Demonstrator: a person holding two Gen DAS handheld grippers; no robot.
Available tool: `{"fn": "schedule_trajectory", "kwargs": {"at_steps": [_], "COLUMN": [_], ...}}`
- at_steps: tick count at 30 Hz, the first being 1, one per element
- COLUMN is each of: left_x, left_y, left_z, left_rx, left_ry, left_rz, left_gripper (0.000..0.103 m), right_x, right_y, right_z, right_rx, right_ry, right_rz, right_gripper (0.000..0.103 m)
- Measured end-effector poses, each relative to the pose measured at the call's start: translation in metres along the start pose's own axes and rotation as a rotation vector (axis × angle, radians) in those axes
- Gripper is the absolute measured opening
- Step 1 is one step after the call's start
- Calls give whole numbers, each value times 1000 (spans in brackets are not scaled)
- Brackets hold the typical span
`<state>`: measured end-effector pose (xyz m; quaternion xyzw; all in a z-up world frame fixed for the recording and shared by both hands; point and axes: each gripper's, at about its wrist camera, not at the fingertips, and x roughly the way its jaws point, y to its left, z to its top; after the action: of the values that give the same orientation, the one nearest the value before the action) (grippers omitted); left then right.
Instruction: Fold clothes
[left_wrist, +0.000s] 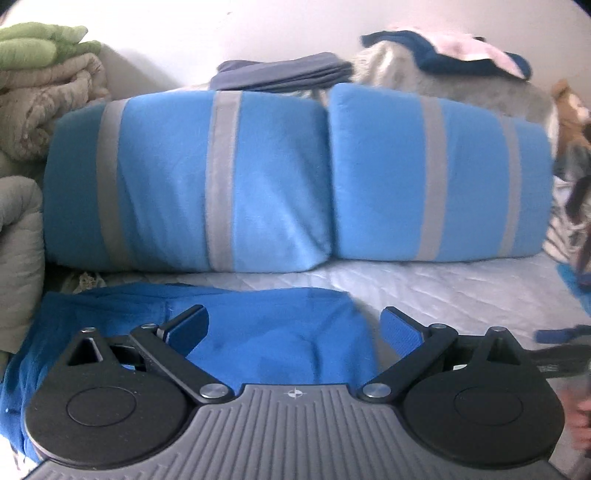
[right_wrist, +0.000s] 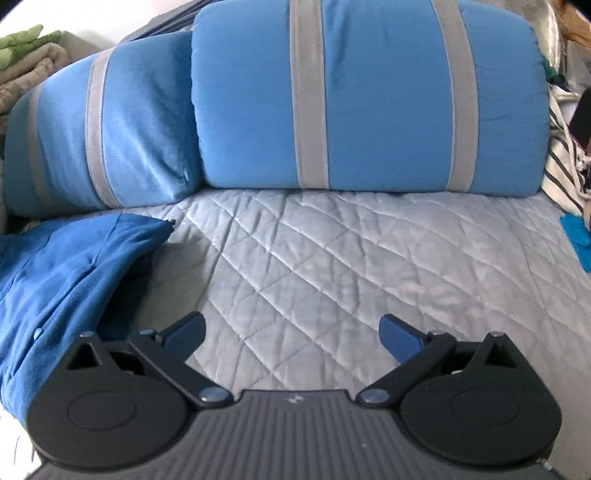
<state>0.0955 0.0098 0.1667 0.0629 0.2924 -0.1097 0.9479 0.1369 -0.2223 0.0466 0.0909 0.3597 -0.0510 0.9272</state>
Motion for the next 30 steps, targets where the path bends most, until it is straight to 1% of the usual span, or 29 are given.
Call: {"fn": "schedule_trajectory", "kwargs": {"at_steps": [4, 7, 9, 12, 15, 18, 21, 22, 25, 26, 27, 30], "left_x": [-14, -10, -6, 3, 13, 31, 53, 56, 58, 56, 55, 52], "left_y": [-25, -36, -39, -36, -36, -37, -34, -36, -50, -55, -60, -68], "left_z": [-27, -64, -91, -126, -149, -158, -165, -169, -185, -184, -184, -183], "left_rx": [-30, -18, -16, -80, -110, -123, -156, -153, -61, -76, -91, -108], "left_ry": [16, 58, 101, 186, 238, 287, 316, 311, 200, 197, 196, 204], "left_rz": [0, -66, -84, -97, -93, -74, -37, -20, 46, 81, 113, 170], "left_gripper": [102, 102, 102, 102, 102, 102, 101, 102, 103, 103, 103, 103], "right_x": [-3, -1, 2, 5, 7, 9, 13, 16, 26, 30, 32, 35], "right_y": [1, -3, -7, -15, -20, -22, -17, -15, -6, -4, -2, 3], "right_z": [-8, -20, -28, -35, -38, -40, -45, -48, -59, -61, -64, -67], "right_rx": [-51, -77, -90, -92, -76, -58, -41, -34, -14, -9, -9, 1], "right_ry": [14, 43, 62, 61, 53, 40, 58, 73, 153, 175, 178, 182], "right_rz": [-40, -72, -97, -140, -169, -177, -181, -177, -157, -158, -169, -191], "right_gripper": [103, 103, 103, 103, 103, 103, 103, 103, 103, 103, 103, 103]}}
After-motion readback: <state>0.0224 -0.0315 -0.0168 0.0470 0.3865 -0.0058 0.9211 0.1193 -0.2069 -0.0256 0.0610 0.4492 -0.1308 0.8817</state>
